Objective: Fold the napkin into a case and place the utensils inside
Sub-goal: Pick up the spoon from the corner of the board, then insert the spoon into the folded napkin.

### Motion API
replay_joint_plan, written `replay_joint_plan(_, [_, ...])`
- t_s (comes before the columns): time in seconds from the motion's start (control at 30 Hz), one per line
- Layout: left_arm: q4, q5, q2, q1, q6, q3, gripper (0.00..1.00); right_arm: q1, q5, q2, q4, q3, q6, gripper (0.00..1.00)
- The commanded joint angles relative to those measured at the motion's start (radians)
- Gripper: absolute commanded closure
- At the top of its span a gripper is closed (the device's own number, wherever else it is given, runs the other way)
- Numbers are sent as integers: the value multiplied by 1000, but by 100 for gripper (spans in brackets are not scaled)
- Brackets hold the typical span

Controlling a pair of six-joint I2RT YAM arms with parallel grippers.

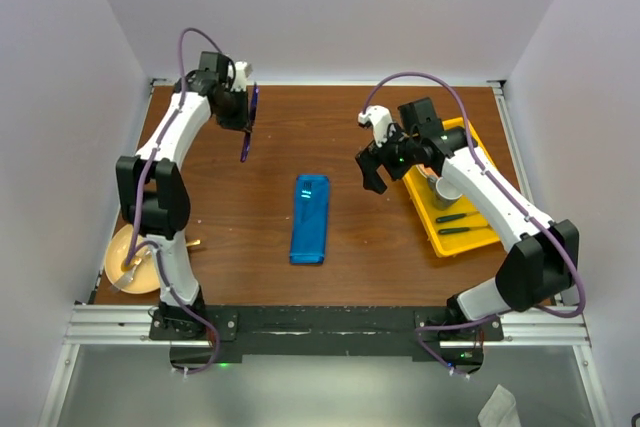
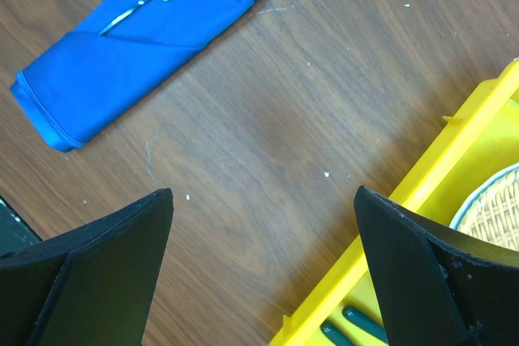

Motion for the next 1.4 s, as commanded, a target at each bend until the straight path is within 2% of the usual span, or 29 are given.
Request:
replay_joint_plan(0.0, [51,-83,-95,-9,-253,-45,100,-6,0,-41,37,0,59,2])
replay_joint_plan(0.1, [45,-164,-138,-98,-302,-74,100,-8,-2,-43,38,-6,63,2])
replay_joint_plan(0.23, [57,-195,-187,-189,-418,-131,100,-11,1,-47,32,-10,67,2])
replay_joint_plan(0.3, [147,-166,-238,-219,-463,-215,100,-11,1,-59,26,-17,66,2])
replay_joint_plan(0.4, [250,-199,-278,-279,-523,-306,100,-11,12,-76,14,-32,56,2])
replay_joint_plan(0.53, [296,-235,-264,-360,-555,-344,100,-14,27,-124,3,-63,46,2])
replay_joint_plan(0.67, [334,-333,-235,-451,-595,-363,100,-14,32,-151,-3,-93,36,2])
replay_joint_plan(0.97, [341,-358,-145,-509,-635,-353,100,-17,24,-199,0,-136,40,2])
replay_joint_plan(1.37, [324,-386,-63,-525,-621,-326,100,-18,32,-239,3,-168,38,2])
